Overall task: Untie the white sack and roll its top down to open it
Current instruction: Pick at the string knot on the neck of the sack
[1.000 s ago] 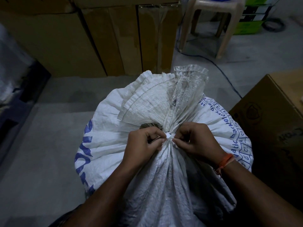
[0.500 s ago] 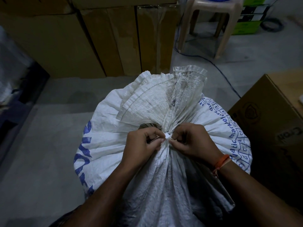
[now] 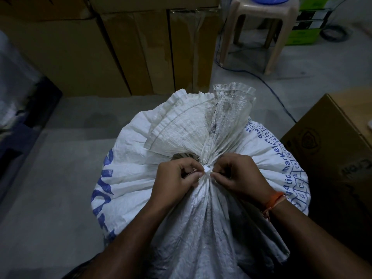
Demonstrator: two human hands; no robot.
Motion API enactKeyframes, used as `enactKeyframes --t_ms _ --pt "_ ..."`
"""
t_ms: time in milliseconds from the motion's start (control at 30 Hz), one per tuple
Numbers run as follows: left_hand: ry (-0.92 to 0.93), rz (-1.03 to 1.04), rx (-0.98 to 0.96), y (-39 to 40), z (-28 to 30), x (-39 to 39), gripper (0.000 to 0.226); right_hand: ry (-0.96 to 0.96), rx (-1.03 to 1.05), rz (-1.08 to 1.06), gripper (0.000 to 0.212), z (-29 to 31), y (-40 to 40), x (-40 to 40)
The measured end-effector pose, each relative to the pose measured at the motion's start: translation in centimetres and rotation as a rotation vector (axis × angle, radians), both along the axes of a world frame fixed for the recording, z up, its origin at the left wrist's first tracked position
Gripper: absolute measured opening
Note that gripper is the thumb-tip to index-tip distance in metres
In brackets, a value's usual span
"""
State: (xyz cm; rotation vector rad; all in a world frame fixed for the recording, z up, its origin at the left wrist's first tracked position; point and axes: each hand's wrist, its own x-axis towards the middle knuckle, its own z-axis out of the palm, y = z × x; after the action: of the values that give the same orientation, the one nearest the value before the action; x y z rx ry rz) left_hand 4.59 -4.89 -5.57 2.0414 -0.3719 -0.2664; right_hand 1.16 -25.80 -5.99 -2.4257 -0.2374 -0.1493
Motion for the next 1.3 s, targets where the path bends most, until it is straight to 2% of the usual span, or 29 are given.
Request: enactKeyframes --t_ms 333,533,1033,1300 --pt "-0.021 0.003 0.018 -0.1 0.1 0.0 0.012 -0.006 0.032 -0.01 0.013 -0.1 0.3 0.0" --pt "0.011 0.016 -0.002 0.0 0.4 0.1 0.012 0.03 0.044 0.008 0.023 1.3 -0.2 -0.5" --pt "0.008 0.013 -0.004 -0.1 0.4 -0.1 0.011 0.025 0.011 -0.046 0.011 0.4 0.5 -0.2" --pt "0.039 0.004 -0.009 0.0 0.5 0.0 0.012 0.02 0.003 -0.049 0.014 0.9 0.5 -0.3"
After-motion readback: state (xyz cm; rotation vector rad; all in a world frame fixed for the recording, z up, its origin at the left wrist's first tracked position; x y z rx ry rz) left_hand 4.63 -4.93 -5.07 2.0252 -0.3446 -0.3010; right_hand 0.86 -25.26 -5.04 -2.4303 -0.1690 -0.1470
